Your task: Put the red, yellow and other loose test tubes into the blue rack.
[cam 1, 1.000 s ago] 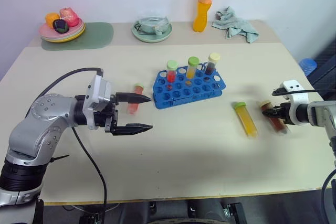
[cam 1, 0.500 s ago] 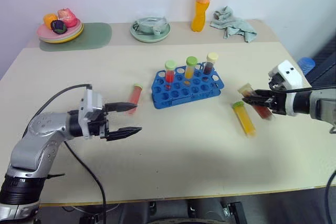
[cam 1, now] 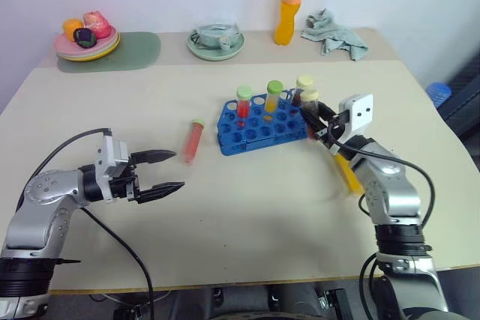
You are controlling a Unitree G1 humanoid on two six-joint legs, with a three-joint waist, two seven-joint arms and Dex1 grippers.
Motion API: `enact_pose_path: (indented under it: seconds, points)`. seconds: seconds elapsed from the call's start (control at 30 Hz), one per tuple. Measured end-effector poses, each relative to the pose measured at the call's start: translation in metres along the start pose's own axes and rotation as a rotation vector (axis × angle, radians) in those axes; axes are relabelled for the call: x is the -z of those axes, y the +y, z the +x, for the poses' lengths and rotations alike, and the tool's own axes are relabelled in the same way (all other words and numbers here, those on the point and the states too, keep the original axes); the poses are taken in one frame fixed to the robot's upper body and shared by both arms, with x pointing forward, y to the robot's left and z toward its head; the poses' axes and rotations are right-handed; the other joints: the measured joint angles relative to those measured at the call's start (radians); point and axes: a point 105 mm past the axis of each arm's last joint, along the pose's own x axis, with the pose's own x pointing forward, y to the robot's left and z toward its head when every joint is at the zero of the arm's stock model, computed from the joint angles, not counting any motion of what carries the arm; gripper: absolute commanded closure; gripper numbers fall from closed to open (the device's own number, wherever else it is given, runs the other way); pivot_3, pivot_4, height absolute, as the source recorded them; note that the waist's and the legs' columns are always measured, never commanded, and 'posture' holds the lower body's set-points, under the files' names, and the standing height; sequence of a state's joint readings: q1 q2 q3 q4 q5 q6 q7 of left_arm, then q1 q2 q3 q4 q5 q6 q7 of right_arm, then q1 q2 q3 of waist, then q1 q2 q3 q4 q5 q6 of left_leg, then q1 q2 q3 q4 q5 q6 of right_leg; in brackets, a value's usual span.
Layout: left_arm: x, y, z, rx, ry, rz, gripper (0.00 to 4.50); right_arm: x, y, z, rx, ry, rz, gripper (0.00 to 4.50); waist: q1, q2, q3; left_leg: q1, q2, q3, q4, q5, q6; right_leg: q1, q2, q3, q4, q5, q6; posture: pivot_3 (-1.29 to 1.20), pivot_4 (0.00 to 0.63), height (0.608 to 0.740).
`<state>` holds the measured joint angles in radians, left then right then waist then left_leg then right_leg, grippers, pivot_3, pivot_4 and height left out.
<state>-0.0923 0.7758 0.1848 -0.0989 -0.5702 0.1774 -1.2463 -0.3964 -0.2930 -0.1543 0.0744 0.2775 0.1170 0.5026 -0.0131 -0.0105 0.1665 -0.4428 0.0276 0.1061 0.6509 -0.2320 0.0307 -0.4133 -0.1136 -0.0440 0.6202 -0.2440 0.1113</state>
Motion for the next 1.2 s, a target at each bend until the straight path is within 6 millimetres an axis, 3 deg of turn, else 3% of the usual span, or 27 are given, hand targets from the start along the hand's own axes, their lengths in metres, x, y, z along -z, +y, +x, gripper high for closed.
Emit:
enact_pose_path:
  seconds: [0.2, 0.33, 0.5, 0.63, 0.8, 1.03, 1.2]
  points:
    - [-0.001, 0.000, 0.001, -0.009, -0.004, 0.001, 0.70, -0.001, -0.009, 0.015, 0.110, -0.142, 0.024, 3.64, -0.009, 0.000, 0.000, 0.000, 0.001, 0.000, -0.001, 0.005, -0.008, -0.002, 0.001, 0.000, 0.003, 0.000, 0.001, 0.00, 0.150, 0.740]
    - [-0.003, 0.000, 0.002, -0.013, -0.006, 0.010, 0.70, -0.002, -0.011, 0.018, 0.113, -0.140, 0.009, 3.64, -0.004, 0.000, 0.000, 0.000, 0.001, 0.000, -0.001, 0.005, -0.009, -0.003, 0.001, 0.000, 0.007, 0.000, 0.001, 0.00, 0.150, 0.740]
    - [-0.003, -0.002, 0.002, -0.022, -0.006, 0.006, 0.70, -0.010, -0.017, -0.001, -0.043, 0.015, -0.073, 3.64, 0.001, 0.001, 0.000, 0.000, 0.001, -0.001, -0.001, 0.002, -0.003, -0.004, -0.001, 0.000, 0.008, 0.000, 0.000, 0.00, 0.150, 0.740]
    - [-0.006, -0.005, 0.005, -0.026, -0.013, 0.015, 0.70, -0.025, -0.044, -0.023, -0.112, 0.214, -0.099, 3.64, -0.001, 0.001, 0.001, 0.000, 0.001, -0.001, -0.001, 0.002, -0.003, -0.005, -0.001, 0.000, 0.009, -0.002, -0.003, 0.00, 0.150, 0.740]
    - [-0.011, -0.008, 0.013, -0.019, -0.025, 0.014, 0.70, -0.043, -0.079, -0.036, -0.119, 0.444, -0.050, 3.64, -0.002, 0.001, 0.001, 0.000, 0.001, -0.001, -0.001, 0.002, -0.003, -0.006, -0.001, 0.000, 0.009, -0.002, -0.004, 0.00, 0.150, 0.740]
    - [-0.012, -0.008, 0.016, -0.015, -0.034, 0.008, 0.70, 0.000, -0.116, -0.055, -0.093, 0.757, 0.025, 3.64, -0.004, 0.001, 0.001, -0.001, 0.001, 0.000, -0.001, 0.002, -0.003, -0.007, -0.001, 0.001, 0.008, -0.002, -0.004, 0.00, 0.150, 0.740]
    - [-0.011, -0.009, 0.016, -0.012, -0.042, 0.006, 0.70, 0.030, -0.131, -0.069, -0.078, 0.895, 0.011, 3.64, -0.003, 0.001, 0.001, -0.002, 0.001, 0.001, -0.001, 0.002, -0.003, -0.008, -0.001, 0.001, 0.008, -0.002, -0.003, 0.00, 0.150, 0.740]
